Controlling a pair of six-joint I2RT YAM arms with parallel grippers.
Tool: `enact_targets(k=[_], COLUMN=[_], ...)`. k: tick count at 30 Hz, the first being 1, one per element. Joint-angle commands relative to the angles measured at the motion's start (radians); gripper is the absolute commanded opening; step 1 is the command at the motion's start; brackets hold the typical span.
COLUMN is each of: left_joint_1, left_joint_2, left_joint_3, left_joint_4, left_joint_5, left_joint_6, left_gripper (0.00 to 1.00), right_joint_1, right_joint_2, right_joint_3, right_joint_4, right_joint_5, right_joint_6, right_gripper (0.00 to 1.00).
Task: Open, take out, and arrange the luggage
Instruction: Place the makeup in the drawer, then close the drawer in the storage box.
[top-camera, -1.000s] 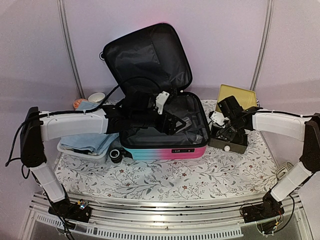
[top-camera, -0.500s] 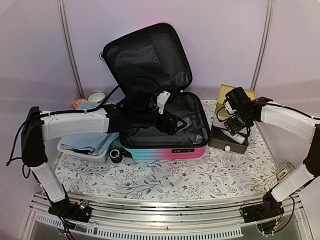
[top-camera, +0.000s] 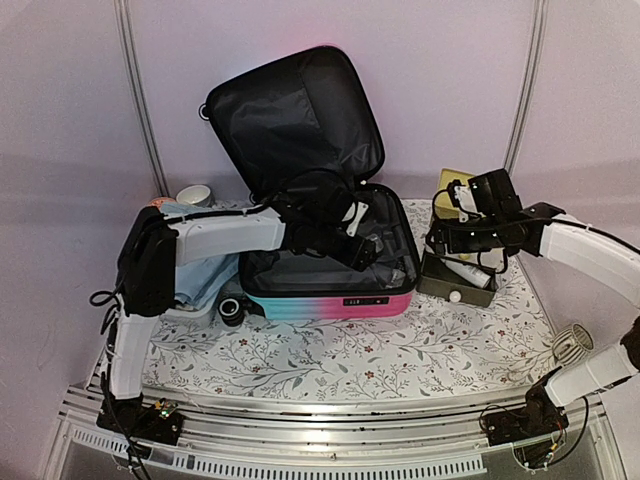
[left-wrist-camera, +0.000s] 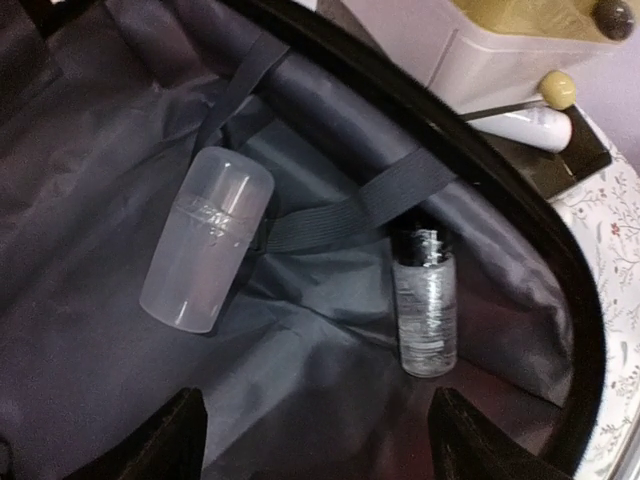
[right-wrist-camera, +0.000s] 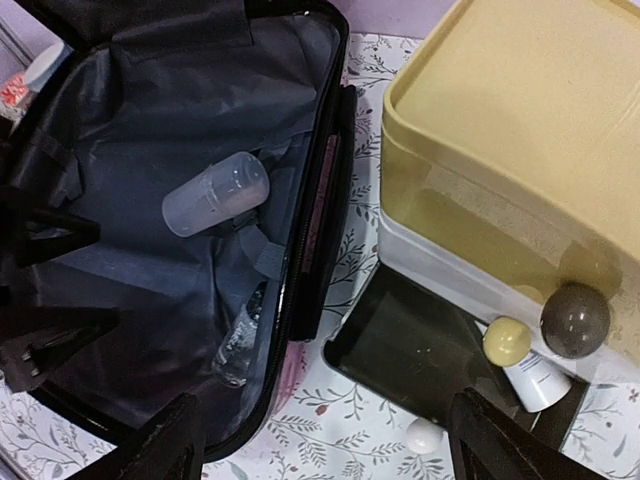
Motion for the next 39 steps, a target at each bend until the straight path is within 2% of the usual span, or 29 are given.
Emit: enact_targets(k=[1, 8, 12, 16, 19, 22, 23, 31, 39], left_joint_1=[0.053, 0.089, 0.103, 0.104, 0.104, 0.104, 0.107, 0.115, 0.117], left_joint_2=[0.062, 0.163, 0.208, 0.234, 0.253, 0.274, 0.283, 0.309, 0.288], left_joint_3=[0.084, 0.164, 0.204, 0.207, 0.225, 0.251, 0.26, 0.265, 0.223], left_joint_4=[-0.053, -0.074, -0.069, -0.02, -0.004, -0.001, -0.001, 0.041, 0.07], left_joint_5=[-0.023, -0.027, 0.005, 0.061, 0.082, 0.097, 0.101, 0.132, 0.157], left_joint_6=[0.068, 0.156, 0.174, 0.198, 0.204, 0.205, 0.208, 0.217, 0.206], left_gripper=[0.8, 0.84, 0.83, 0.83, 0.83, 0.83, 0.83, 0.8, 0.75], right_joint_1=[-0.001, -0.008, -0.027, -0.071, -0.123, -0.204, -0.223, -0.322, -0.37], right_joint_2=[-0.122, -0.242, -0.253, -0.321, -0.329, -0.288, -0.268, -0.129, 0.046], right_joint_3=[-0.135, -0.394, -0.473, -0.605, -0.682, -0.733, -0.747, -0.759, -0.667], right_joint_4=[0.197, 0.387, 0.314, 0.364, 0.421, 0.492, 0.514, 0.697, 0.852], right_joint_5=[-0.1, -0.203, -0.077, -0.049, -0.084, -0.162, -0.186, -0.198, -0.181], right_joint_6=[0.159, 0.366, 0.435, 0.523, 0.589, 0.639, 0.649, 0.723, 0.779], right_gripper=[0.86, 0.82, 0.75, 0.63, 0.42, 0.06, 0.03, 0.02, 0.02])
